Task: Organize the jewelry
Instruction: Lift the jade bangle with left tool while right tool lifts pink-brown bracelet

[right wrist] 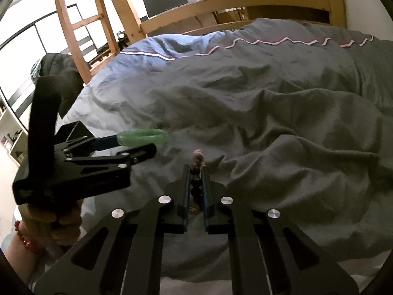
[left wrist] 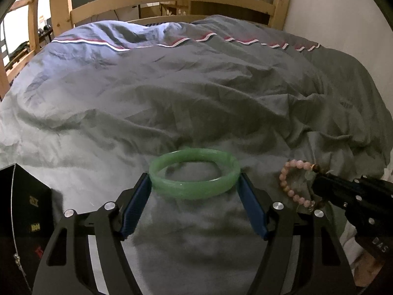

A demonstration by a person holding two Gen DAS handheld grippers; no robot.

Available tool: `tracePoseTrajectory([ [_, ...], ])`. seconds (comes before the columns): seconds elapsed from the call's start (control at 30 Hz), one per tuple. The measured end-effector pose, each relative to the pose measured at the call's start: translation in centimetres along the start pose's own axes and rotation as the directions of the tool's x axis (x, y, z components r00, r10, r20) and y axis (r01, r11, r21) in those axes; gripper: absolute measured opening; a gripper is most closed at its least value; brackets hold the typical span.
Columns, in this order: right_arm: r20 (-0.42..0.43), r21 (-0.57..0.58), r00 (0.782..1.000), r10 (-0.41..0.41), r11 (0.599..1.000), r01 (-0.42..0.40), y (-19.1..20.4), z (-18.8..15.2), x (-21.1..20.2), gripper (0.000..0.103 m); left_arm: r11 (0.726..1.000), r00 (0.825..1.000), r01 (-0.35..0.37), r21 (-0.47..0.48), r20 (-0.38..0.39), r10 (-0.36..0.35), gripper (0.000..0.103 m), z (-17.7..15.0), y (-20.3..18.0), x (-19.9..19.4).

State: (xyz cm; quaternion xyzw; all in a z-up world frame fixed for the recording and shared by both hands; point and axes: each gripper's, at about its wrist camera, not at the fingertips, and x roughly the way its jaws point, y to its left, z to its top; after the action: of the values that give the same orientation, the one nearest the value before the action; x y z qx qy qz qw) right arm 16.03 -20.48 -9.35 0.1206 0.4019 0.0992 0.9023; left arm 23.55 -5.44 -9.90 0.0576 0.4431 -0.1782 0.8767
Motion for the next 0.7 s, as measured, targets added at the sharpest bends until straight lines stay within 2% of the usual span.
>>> tracePoseTrajectory([
  [0.13,0.027,0.018,0.999,0.031,0.999,-0.032,-0.1,0.1,-0.6,0.009,1.0,1.0,0.004,0.0,0.009,-0.004,0.07,0.0,0.0,-0.3],
  [0.4,0.049,0.012,0.998,0.04,0.999,-0.04,-0.1,0.3,-0.9,0.009,1.0,0.999,0.02,-0.011,0.031,-0.02,0.067,0.2,0.2,-0.9],
  [0.43,0.047,0.006,0.998,0.033,0.999,-0.033,0.0,0.3,-0.8,0.009,1.0,0.999,0.016,-0.015,0.034,-0.016,0.055,0.2,0.3,-1.0],
  [0.47,0.041,-0.002,0.999,0.027,1.0,-0.027,0.1,0.2,-0.6,0.009,0.999,1.0,0.017,-0.028,0.016,-0.017,0.014,0.4,0.6,-0.9],
  [0.5,0.04,-0.004,0.999,0.027,1.0,-0.026,0.1,0.2,-0.6,0.009,0.997,0.998,0.058,-0.055,-0.01,-0.059,0.011,0.5,1.1,-0.6],
  [0.53,0.039,-0.007,0.999,0.027,1.0,-0.027,0.2,0.2,-0.6,0.009,0.995,0.997,0.071,-0.07,-0.011,-0.072,0.011,0.5,1.3,-0.5],
  [0.6,0.039,-0.008,0.999,0.026,1.0,-0.025,0.2,0.2,-0.6,0.009,0.997,0.999,0.03,-0.066,-0.016,-0.031,0.011,0.4,1.4,-0.3],
  [0.7,0.036,-0.002,0.999,0.02,1.0,-0.02,0.1,0.2,-0.6,0.009,0.999,0.999,0.019,-0.051,-0.025,-0.02,0.011,0.2,1.1,0.0],
])
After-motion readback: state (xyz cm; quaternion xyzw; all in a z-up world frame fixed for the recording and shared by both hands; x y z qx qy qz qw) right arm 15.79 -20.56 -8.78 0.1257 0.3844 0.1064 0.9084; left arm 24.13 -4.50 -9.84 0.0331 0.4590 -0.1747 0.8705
